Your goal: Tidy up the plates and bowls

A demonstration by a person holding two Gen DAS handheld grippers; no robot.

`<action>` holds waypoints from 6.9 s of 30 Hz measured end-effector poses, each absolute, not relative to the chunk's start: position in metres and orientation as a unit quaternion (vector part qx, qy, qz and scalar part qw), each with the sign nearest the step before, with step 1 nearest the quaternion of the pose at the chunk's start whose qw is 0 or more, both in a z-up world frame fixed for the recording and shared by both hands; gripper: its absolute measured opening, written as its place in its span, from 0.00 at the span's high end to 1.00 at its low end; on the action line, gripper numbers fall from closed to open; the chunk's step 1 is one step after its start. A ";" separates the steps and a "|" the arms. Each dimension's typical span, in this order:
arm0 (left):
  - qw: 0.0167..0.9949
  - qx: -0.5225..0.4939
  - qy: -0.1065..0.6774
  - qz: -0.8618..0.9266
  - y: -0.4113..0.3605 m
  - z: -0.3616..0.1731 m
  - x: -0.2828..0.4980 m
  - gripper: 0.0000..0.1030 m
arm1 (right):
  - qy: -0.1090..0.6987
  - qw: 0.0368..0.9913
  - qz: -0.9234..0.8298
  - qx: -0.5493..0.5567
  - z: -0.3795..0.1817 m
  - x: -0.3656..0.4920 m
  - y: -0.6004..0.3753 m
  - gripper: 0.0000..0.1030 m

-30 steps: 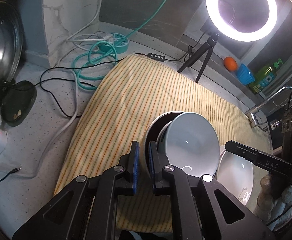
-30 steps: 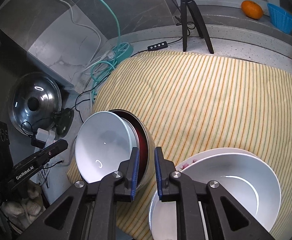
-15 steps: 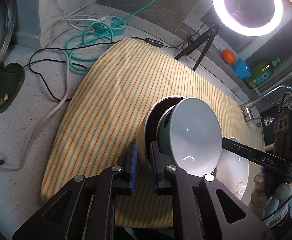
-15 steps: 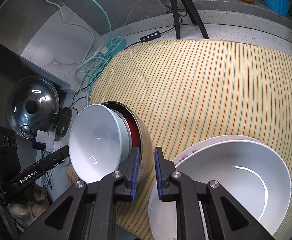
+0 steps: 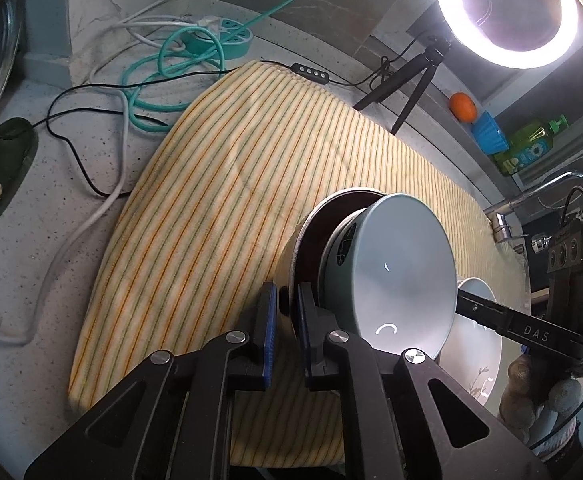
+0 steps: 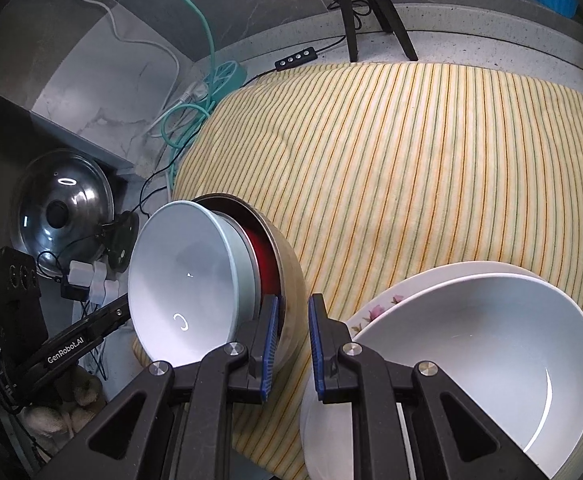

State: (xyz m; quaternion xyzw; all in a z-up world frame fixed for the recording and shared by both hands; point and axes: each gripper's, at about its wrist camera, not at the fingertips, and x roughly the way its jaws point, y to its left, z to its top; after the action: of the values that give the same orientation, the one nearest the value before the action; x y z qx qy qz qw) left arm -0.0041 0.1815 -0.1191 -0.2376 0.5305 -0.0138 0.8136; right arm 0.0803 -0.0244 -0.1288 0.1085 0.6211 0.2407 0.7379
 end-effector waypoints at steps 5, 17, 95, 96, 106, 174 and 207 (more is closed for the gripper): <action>0.812 -0.238 0.533 -0.012 0.180 -0.121 -0.002 0.92 | 0.627 0.732 0.243 0.111 -0.132 0.081 -0.022 0.87; 0.811 -0.242 0.532 -0.004 0.179 -0.117 -0.005 0.92 | 0.631 0.727 0.244 0.115 -0.130 0.080 -0.020 0.91; 0.810 -0.179 0.547 -0.114 0.016 -0.092 -0.013 0.92 | 0.603 0.761 0.163 0.177 -0.085 0.020 -0.202 0.91; 0.811 -0.178 0.546 -0.114 0.015 -0.092 -0.013 0.92 | 0.603 0.760 0.163 0.178 -0.086 0.020 -0.202 0.91; 0.813 -0.171 0.545 -0.115 0.015 -0.091 -0.015 0.92 | 0.602 0.761 0.165 0.178 -0.086 0.018 -0.202 0.90; 0.897 -0.076 0.432 -0.055 -0.015 -0.002 -0.099 0.41 | 0.408 0.903 0.133 0.032 0.021 -0.077 -0.198 0.31; 0.898 -0.069 0.431 -0.053 -0.013 -0.001 -0.090 0.41 | 0.425 0.895 0.132 0.034 0.008 -0.063 -0.199 0.30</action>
State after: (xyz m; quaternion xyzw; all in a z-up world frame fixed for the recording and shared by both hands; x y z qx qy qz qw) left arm -0.0897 -0.0131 -0.0005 -0.0692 0.4309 -0.0535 0.8981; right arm -0.0628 -0.1992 0.0080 0.0344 0.4250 0.1315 0.8949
